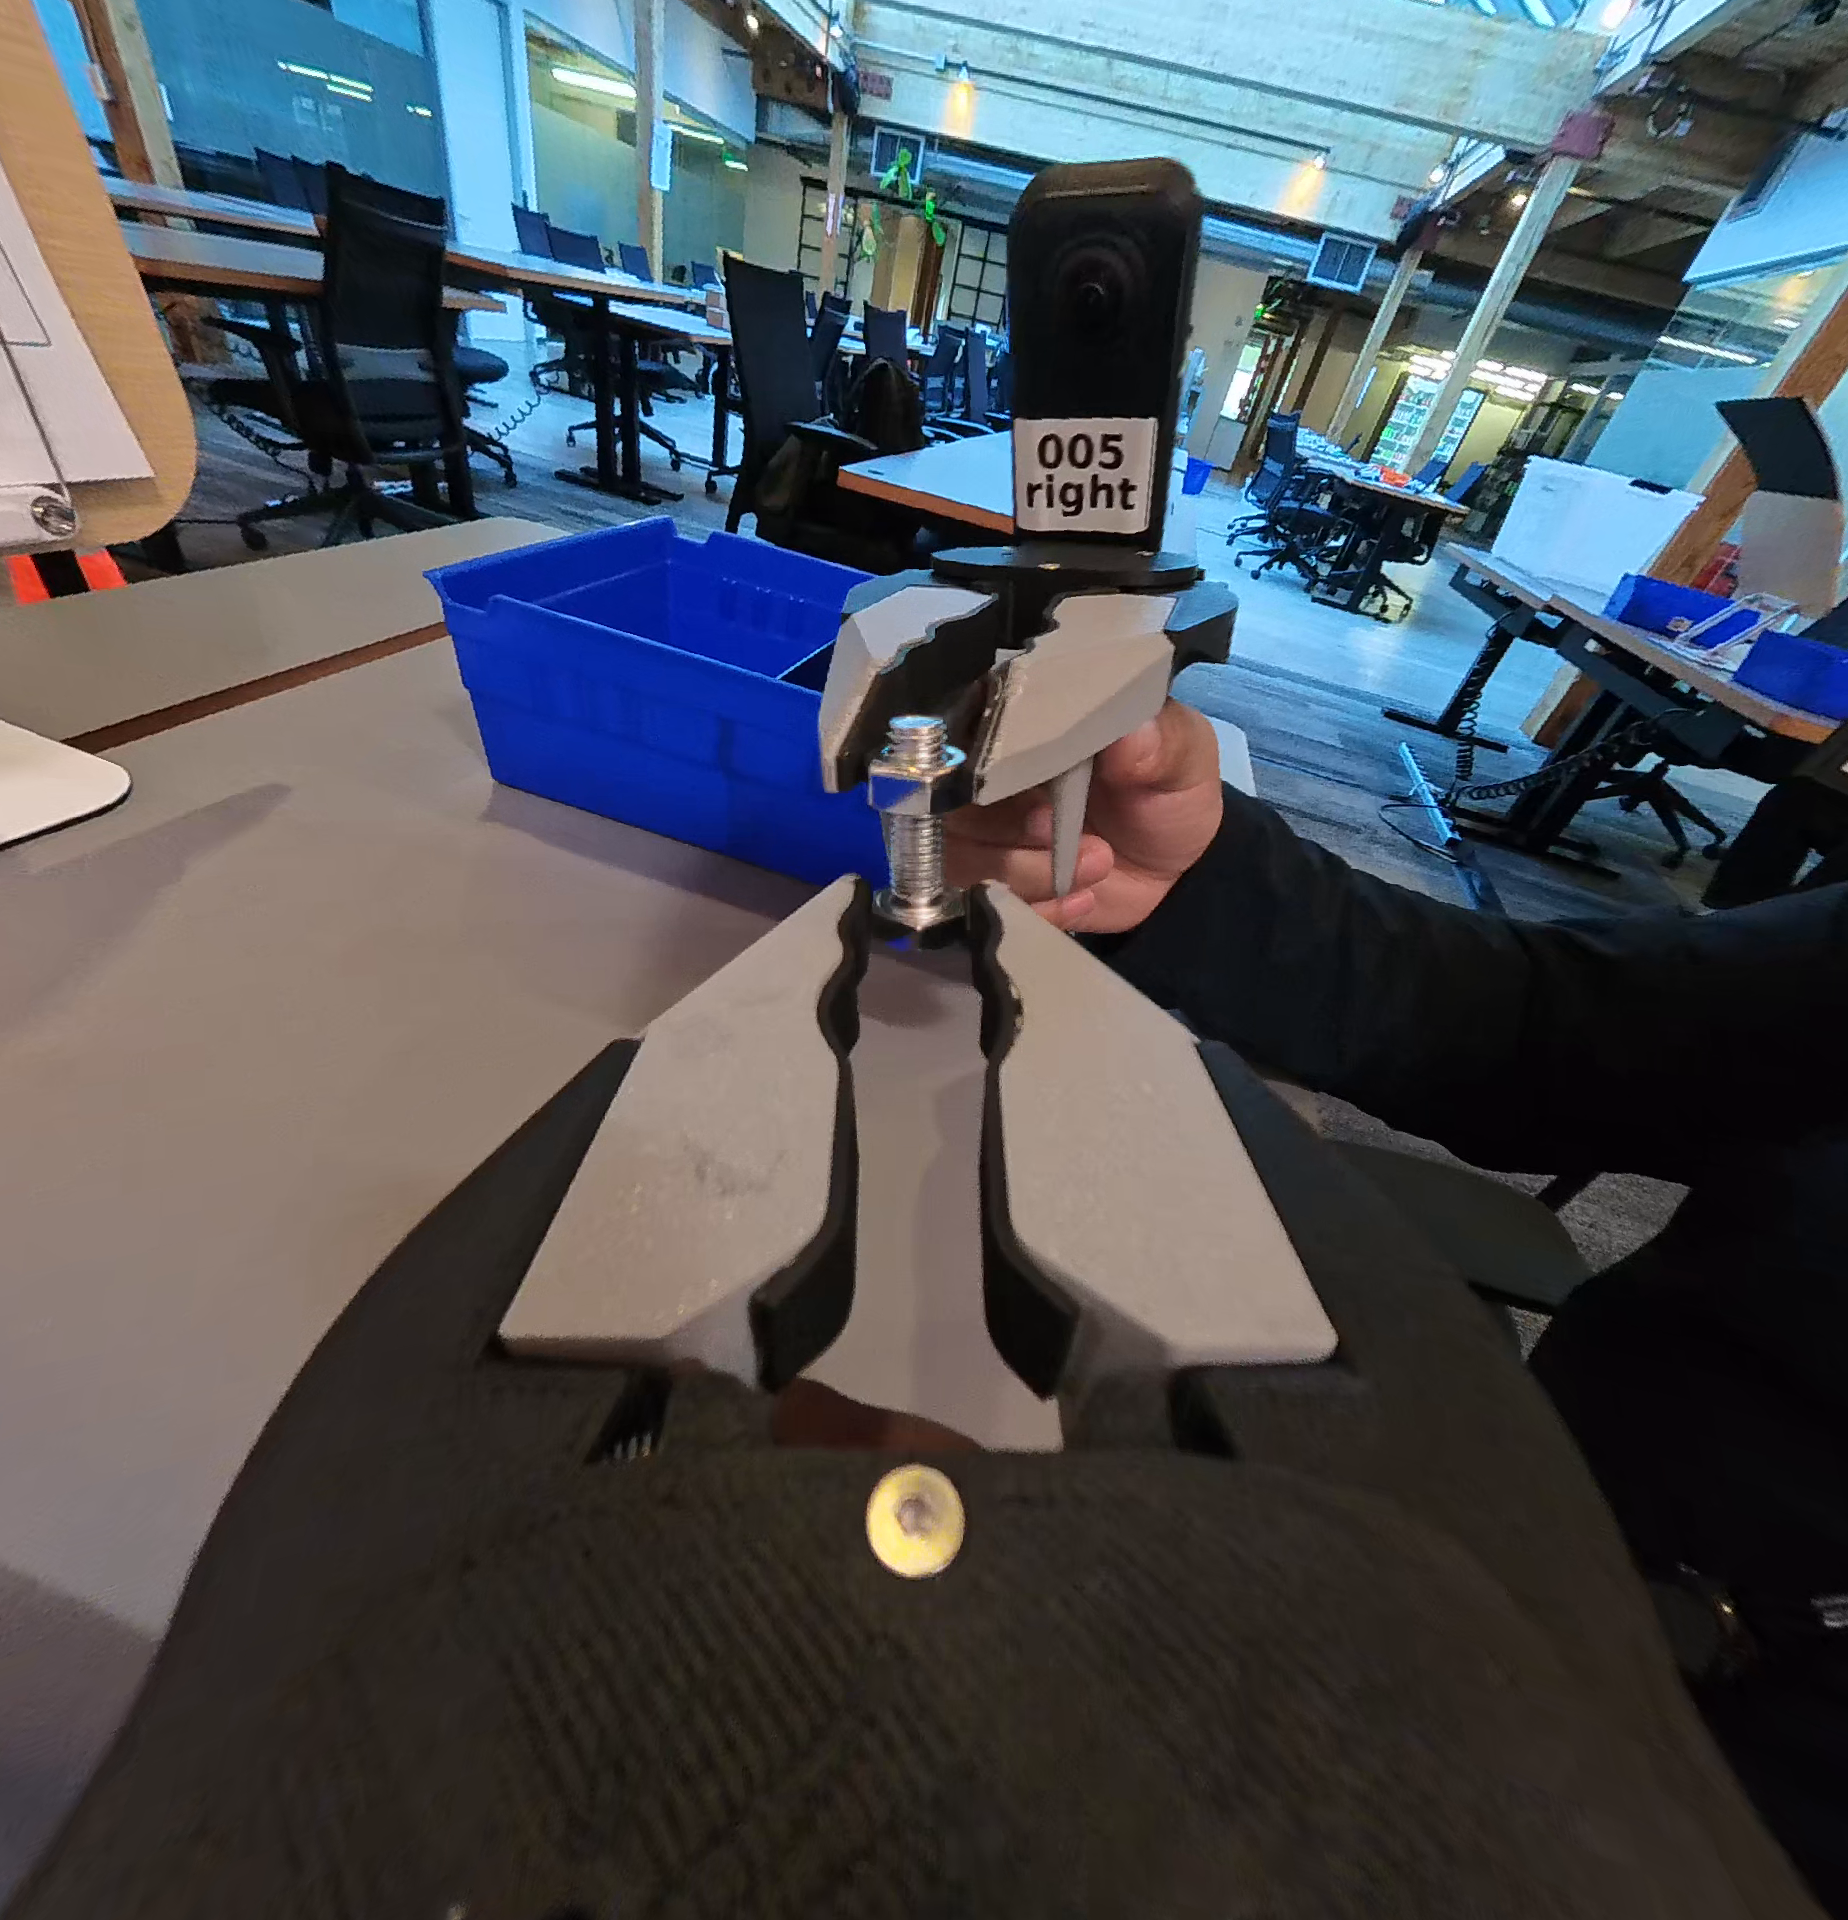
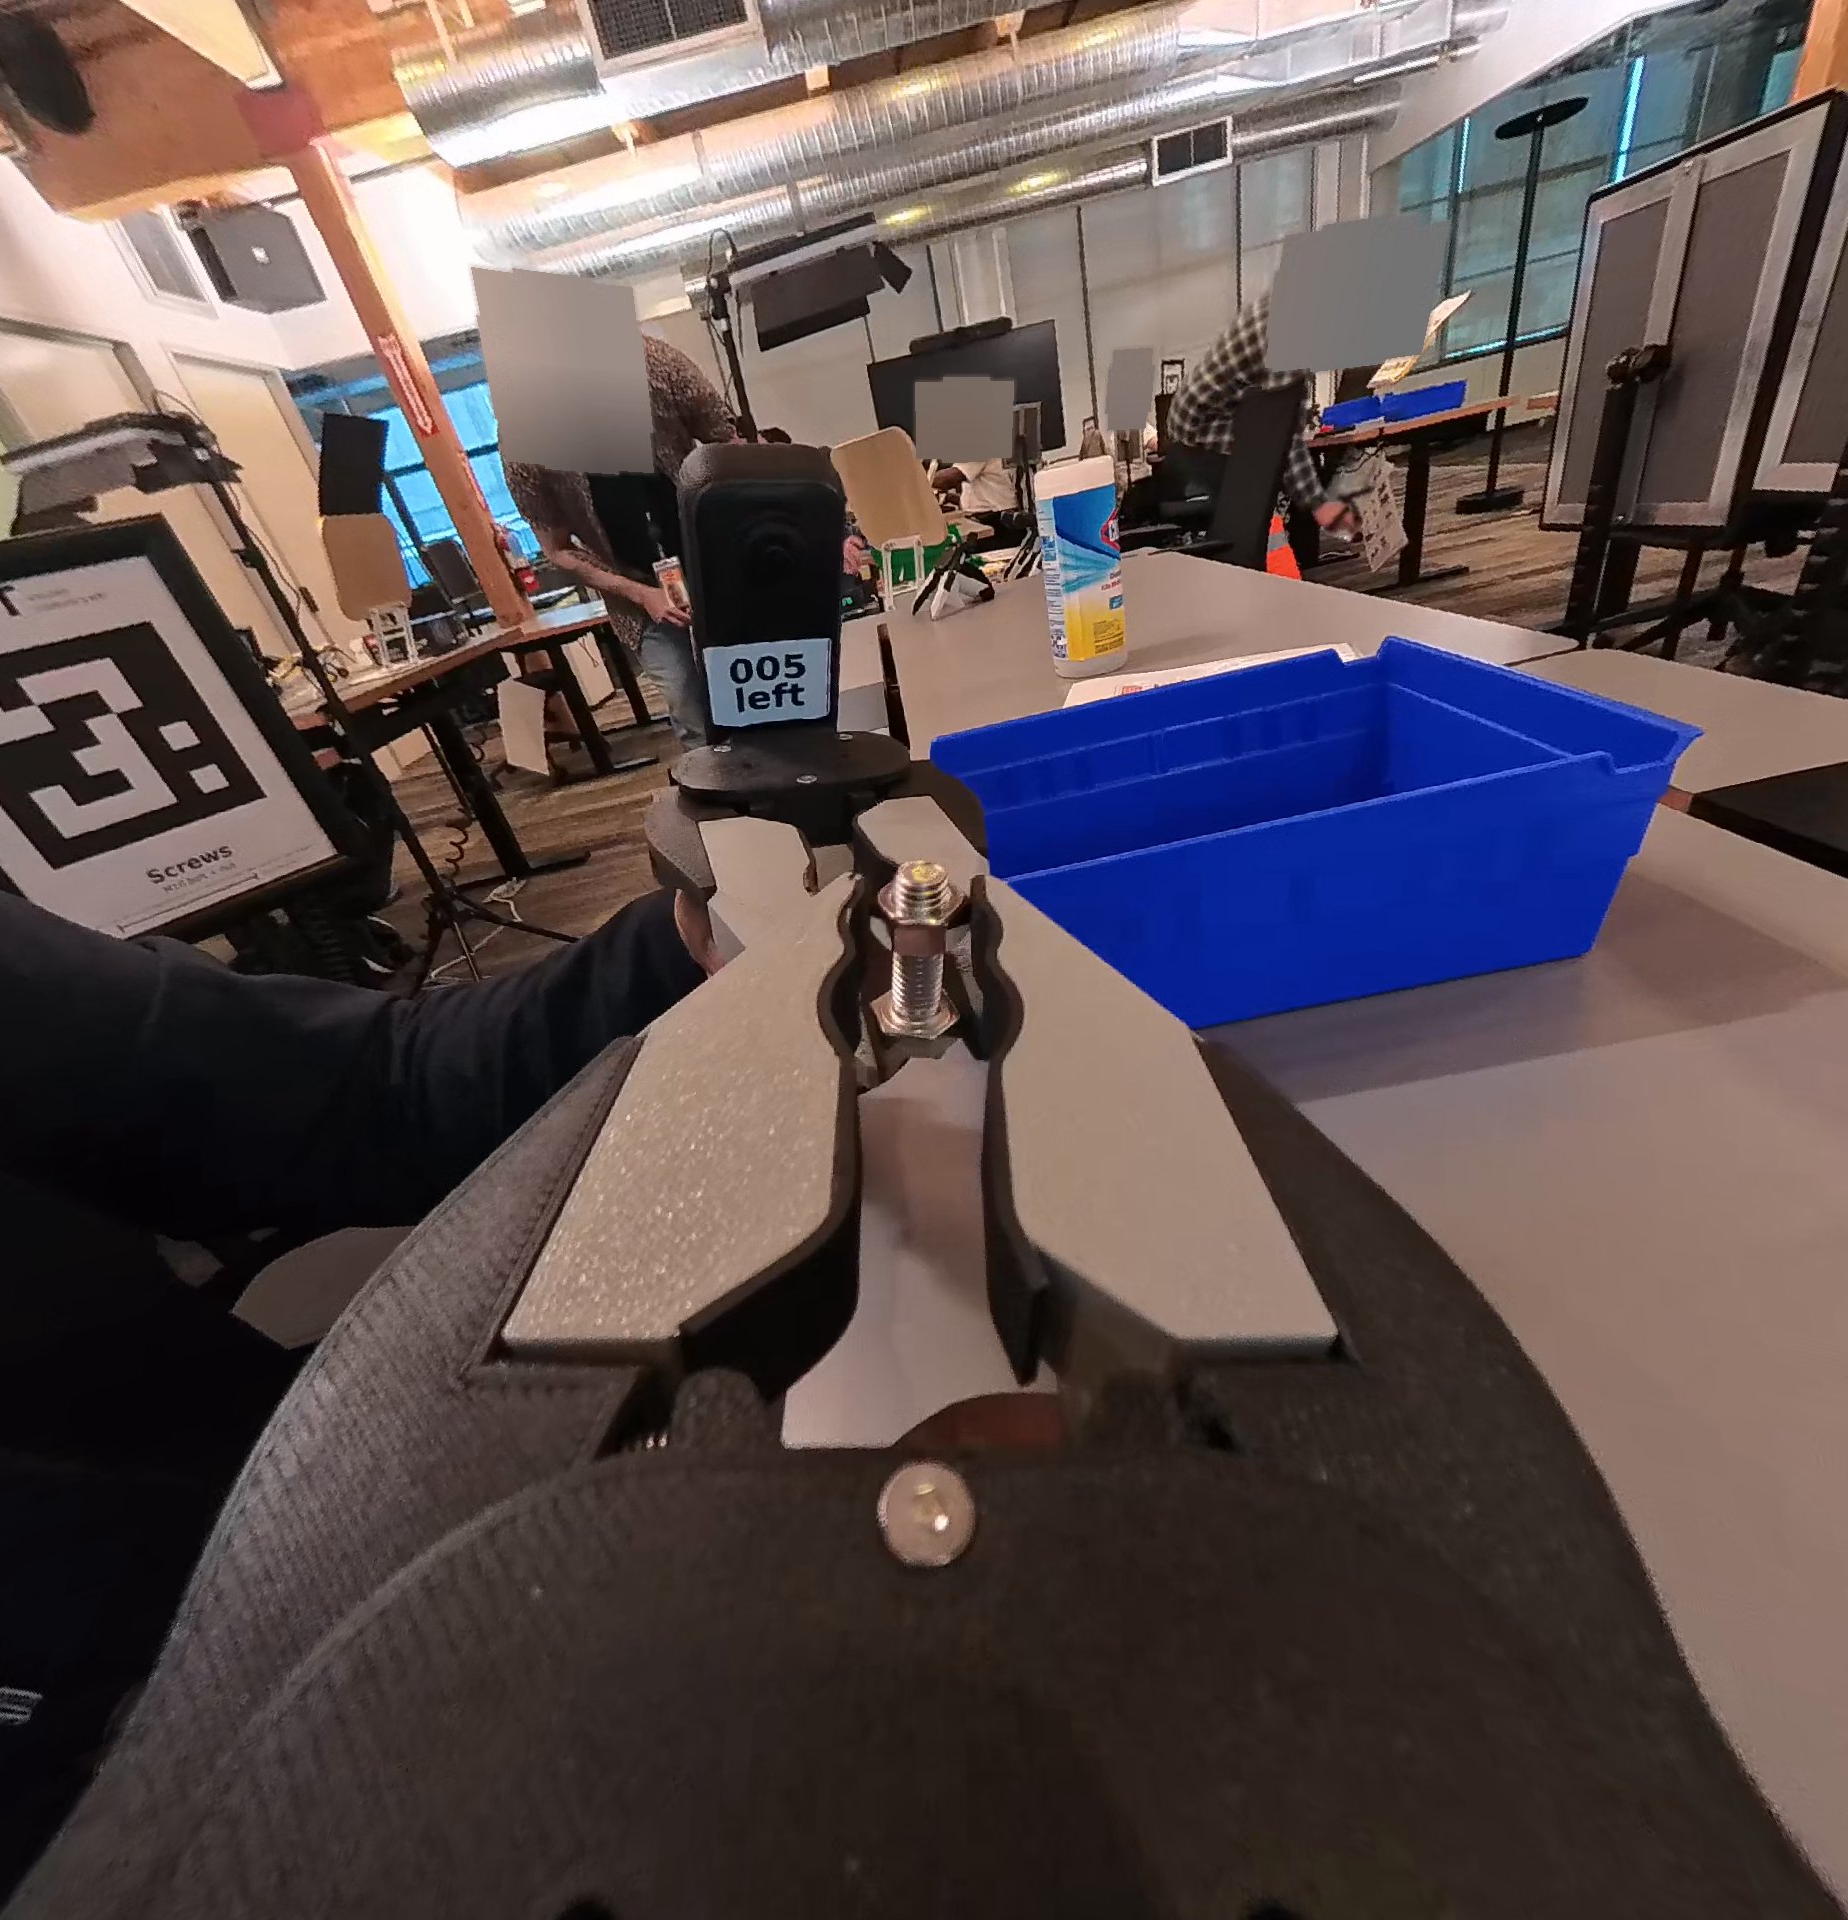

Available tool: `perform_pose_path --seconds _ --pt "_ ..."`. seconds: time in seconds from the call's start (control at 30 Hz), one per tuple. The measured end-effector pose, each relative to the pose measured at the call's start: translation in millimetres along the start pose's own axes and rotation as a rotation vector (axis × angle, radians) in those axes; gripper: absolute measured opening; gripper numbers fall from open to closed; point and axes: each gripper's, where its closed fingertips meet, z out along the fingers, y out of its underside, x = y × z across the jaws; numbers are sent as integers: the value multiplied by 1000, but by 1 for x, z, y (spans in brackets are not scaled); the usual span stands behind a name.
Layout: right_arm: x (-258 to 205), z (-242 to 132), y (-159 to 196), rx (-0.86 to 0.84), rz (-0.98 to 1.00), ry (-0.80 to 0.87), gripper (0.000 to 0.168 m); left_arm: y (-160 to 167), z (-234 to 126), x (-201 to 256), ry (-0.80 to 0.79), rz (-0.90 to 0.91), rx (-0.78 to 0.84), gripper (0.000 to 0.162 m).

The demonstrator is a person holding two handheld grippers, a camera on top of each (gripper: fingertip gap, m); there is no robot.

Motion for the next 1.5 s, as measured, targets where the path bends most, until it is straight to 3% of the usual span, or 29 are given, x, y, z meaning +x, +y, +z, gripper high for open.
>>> perform_pose_path --seconds 0.33,0.47,0.57,0.9,1.23,1.5 --pt "3 -1 -1 14 12 11 16 -1 1 -4 -32 36 15 16" --pt "15 -1 2 15 25 72 16 1 4 -14 -93 36 25 15" --pt "23 -2 3 11 25 116 31 6 7 -28 -155 13 36 15" --pt "36 1 13 -28 -13 209 36 6 -2 -55 -348 38 69 15" --pt "30 13 18 -33 -28 181 32 12 12 -32 -262 89 26 16" --pt "37 4 12 -9 -42 226 33 9 -4 -58 -366 24 57 15"
